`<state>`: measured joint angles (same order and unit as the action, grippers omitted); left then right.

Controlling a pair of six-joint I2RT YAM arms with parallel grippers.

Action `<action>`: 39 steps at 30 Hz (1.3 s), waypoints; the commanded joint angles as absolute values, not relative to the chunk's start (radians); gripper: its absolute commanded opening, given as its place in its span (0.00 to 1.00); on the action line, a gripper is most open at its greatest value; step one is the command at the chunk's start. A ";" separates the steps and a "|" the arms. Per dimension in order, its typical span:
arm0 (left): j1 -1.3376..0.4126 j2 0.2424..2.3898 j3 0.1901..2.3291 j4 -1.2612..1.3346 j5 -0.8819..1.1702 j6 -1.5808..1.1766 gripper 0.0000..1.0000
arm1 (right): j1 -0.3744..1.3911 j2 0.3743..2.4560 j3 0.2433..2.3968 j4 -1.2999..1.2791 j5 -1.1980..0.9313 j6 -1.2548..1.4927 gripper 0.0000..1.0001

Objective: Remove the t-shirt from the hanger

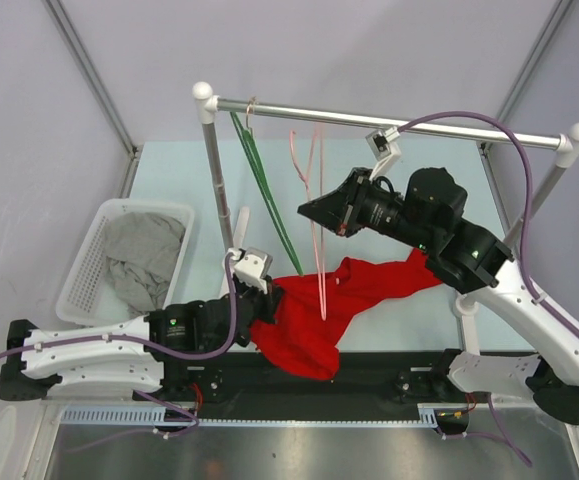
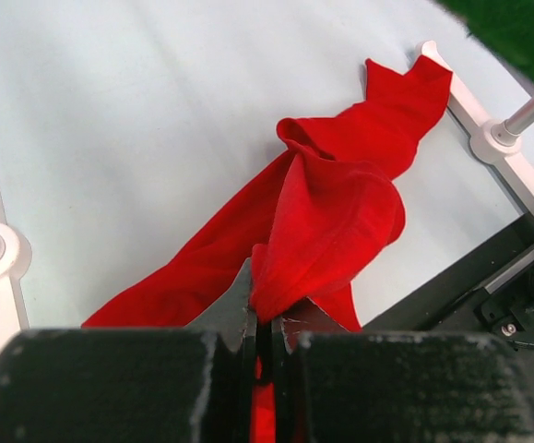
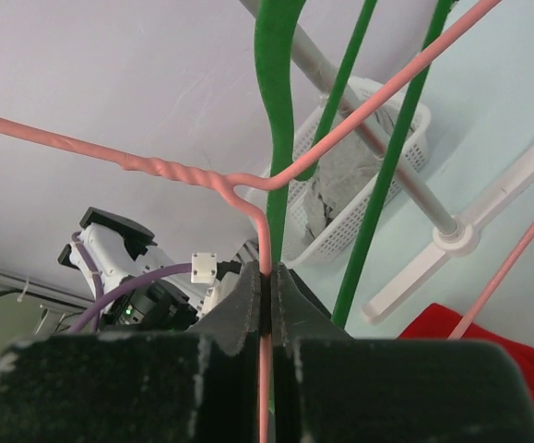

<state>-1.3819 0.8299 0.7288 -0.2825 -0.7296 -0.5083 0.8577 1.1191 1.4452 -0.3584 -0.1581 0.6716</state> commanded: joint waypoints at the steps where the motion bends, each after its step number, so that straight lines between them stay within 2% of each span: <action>1: -1.384 0.807 0.719 -0.273 -0.755 -0.525 0.00 | 0.850 1.146 1.512 -0.270 -0.201 0.644 0.00; 14: -1.384 0.750 0.693 -0.295 -0.769 -0.537 0.00 | 0.856 1.229 1.523 -0.111 -0.152 0.741 0.00; 22: -1.384 0.744 0.676 -0.284 -0.767 -0.540 0.00 | 0.930 1.163 1.355 0.146 0.103 0.845 0.00; 28: -1.382 0.749 0.670 -0.279 -0.762 -0.541 0.00 | 1.017 1.195 1.370 0.163 0.311 0.871 0.00; 39: -1.384 0.706 0.655 -0.295 -0.778 -0.540 0.00 | 1.068 1.267 1.440 0.031 0.494 0.982 0.00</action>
<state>-1.3819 0.7380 0.6651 -0.3099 -0.7528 -0.5259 1.0595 1.2541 1.3960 0.0528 0.3717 0.9188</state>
